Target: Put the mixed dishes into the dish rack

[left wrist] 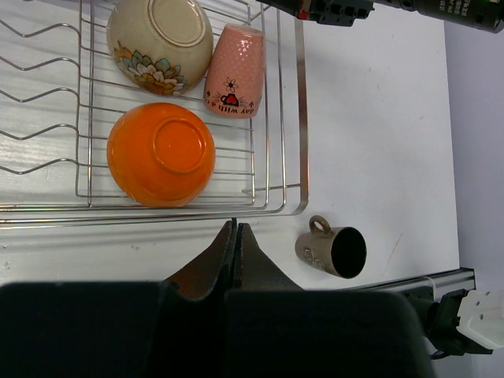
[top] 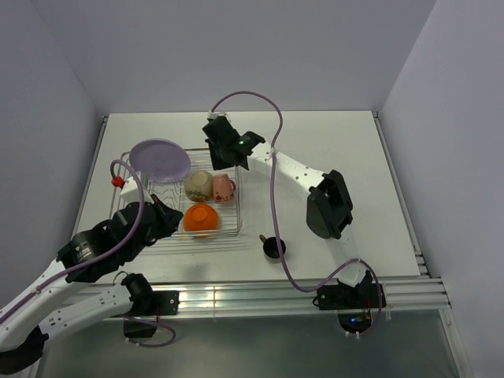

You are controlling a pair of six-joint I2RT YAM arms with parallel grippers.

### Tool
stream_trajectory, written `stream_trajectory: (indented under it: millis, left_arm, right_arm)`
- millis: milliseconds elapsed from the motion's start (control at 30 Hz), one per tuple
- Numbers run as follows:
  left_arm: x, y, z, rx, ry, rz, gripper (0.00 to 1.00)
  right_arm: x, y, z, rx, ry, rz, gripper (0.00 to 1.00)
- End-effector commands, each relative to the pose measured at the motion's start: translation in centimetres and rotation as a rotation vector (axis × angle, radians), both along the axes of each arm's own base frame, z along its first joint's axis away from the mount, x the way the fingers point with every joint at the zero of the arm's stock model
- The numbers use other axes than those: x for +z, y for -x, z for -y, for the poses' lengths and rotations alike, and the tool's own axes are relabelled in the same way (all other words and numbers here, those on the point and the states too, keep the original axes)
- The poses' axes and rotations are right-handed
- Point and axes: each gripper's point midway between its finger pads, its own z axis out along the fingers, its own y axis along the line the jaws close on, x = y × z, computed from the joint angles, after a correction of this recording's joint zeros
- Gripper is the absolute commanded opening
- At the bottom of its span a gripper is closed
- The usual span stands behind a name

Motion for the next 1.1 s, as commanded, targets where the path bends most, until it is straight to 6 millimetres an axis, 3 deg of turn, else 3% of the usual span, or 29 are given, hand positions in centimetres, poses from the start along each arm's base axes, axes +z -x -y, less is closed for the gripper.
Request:
stream_trajectory:
  millis: [0,200,533,1067]
  left_arm:
    - [1.0,-0.6,0.0,0.008,0.001,0.036,0.00]
    - [0.8,-0.6,0.1,0.008,0.004,0.034,0.00]
    - [0.4,-0.6,0.3,0.004,0.008,0.026,0.00]
    - [-0.8,-0.6,1.2,-0.017,0.015,0.002,0.00]
  right_arm:
    - [1.9,-0.4,-0.8,0.013,-0.061,0.034,0.00]
    - [-0.5,0.4,-0.5,0.020,-0.040,-0.007,0.00]
    - [-1.8,1.9,0.0,0.031,-0.022,-0.024,0.00]
    - [-1.3,5.9,1.5,0.019,-0.010,0.009,0.00]
